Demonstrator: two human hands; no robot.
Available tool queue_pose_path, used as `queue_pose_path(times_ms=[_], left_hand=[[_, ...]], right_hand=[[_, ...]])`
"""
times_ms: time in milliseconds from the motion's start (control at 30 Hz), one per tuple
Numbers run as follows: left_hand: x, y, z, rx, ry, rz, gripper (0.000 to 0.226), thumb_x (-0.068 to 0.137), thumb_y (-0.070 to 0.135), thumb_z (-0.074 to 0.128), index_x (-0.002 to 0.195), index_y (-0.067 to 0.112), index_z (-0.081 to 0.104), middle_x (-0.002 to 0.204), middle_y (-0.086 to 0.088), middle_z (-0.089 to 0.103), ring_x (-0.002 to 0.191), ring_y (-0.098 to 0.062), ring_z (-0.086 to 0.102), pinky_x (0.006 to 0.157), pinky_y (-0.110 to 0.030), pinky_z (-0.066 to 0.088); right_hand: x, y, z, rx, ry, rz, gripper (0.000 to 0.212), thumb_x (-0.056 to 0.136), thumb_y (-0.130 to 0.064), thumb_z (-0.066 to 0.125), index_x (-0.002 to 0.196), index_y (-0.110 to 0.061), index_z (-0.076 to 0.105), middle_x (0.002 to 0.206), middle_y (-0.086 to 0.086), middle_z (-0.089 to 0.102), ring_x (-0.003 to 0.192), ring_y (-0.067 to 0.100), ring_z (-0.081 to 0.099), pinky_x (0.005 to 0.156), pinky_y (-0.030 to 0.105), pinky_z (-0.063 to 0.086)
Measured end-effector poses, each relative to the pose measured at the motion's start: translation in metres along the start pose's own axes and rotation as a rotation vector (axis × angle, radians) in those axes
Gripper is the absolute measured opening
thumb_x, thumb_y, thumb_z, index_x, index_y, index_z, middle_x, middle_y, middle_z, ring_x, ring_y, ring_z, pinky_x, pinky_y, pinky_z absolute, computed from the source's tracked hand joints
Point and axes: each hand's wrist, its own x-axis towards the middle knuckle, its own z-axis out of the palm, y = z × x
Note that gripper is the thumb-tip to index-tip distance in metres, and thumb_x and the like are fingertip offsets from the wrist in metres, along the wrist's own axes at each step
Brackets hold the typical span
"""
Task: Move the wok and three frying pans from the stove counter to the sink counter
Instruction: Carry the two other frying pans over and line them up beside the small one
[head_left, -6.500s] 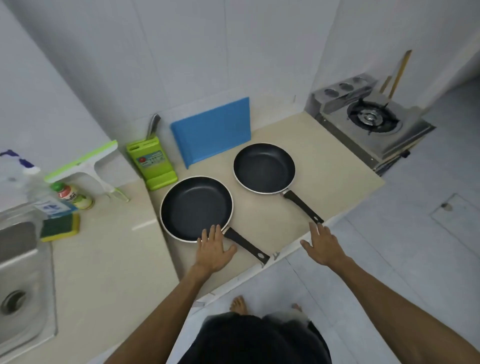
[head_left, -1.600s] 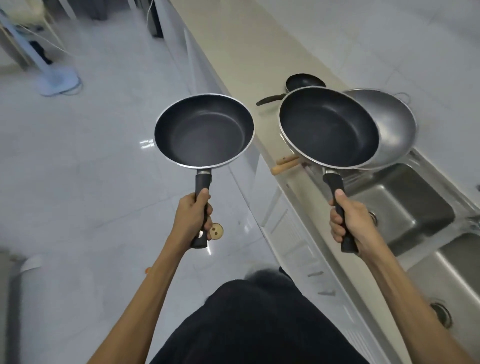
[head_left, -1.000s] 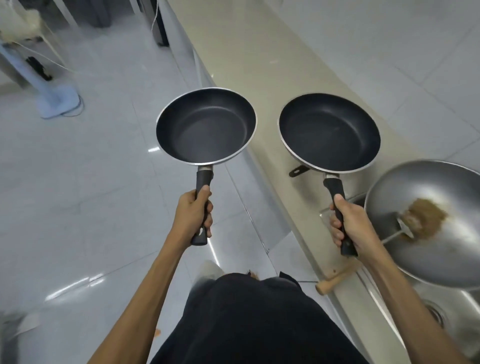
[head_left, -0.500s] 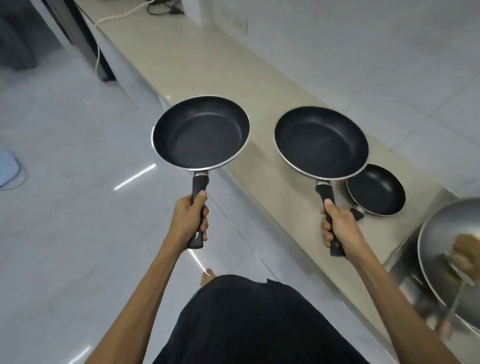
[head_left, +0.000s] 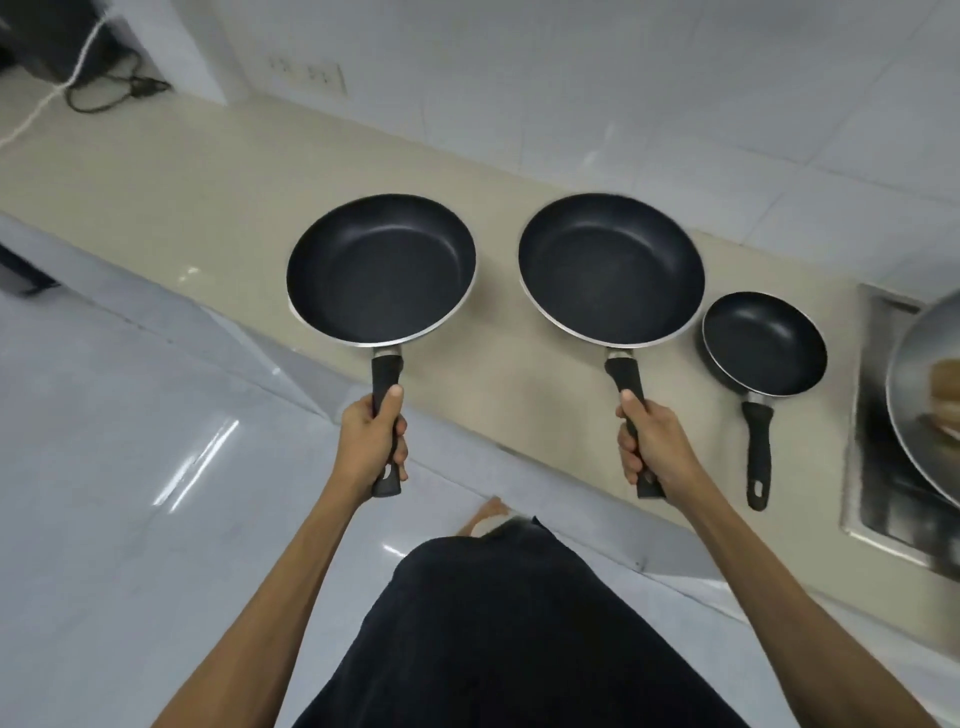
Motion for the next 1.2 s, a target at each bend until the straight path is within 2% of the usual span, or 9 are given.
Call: queue_pose_path(times_ms=[267, 567, 867, 1200], left_hand=[[0.089, 0.014, 0.004, 0.060, -0.157, -0.025, 0.035, 0.103, 0.033, 0.053, 0.080, 0.007, 0.046, 0.048, 0.004, 0.048, 0.029, -0.015, 0.042, 0.030, -0.026, 0.043], [0.147, 0.024, 0.019, 0.141, -0.272, -0.020, 0.032, 0.102, 0.029, 0.055, 0.081, 0.007, 0.047, 0.051, 0.002, 0.050, 0.031, -0.016, 0.044, 0.032, -0.028, 0.045], [0.173, 0.037, 0.028, 0.194, -0.317, -0.015, 0.030, 0.103, 0.030, 0.055, 0.083, 0.009, 0.048, 0.052, 0.002, 0.052, 0.031, -0.016, 0.045, 0.032, -0.028, 0.046], [0.202, 0.046, 0.032, 0.202, -0.292, -0.001, 0.031, 0.103, 0.031, 0.054, 0.084, 0.007, 0.049, 0.052, 0.001, 0.052, 0.031, -0.016, 0.046, 0.033, -0.028, 0.047]], right_hand=[[0.031, -0.005, 0.017, -0.023, 0.121, 0.018, 0.039, 0.100, -0.044, 0.058, 0.085, -0.010, 0.049, 0.047, -0.001, 0.048, 0.034, 0.016, 0.044, 0.036, 0.028, 0.046], [0.041, 0.004, 0.026, -0.008, 0.201, 0.043, 0.032, 0.097, -0.031, 0.067, 0.085, -0.009, 0.048, 0.048, 0.000, 0.046, 0.035, 0.017, 0.041, 0.036, 0.029, 0.043], [0.066, 0.003, 0.027, -0.021, 0.207, 0.064, 0.031, 0.096, -0.032, 0.067, 0.087, -0.009, 0.048, 0.049, 0.002, 0.046, 0.035, 0.018, 0.041, 0.037, 0.030, 0.044], [0.098, 0.014, 0.028, -0.056, 0.184, 0.095, 0.032, 0.097, -0.034, 0.066, 0.089, -0.008, 0.049, 0.049, 0.002, 0.048, 0.034, 0.018, 0.042, 0.037, 0.029, 0.044]])
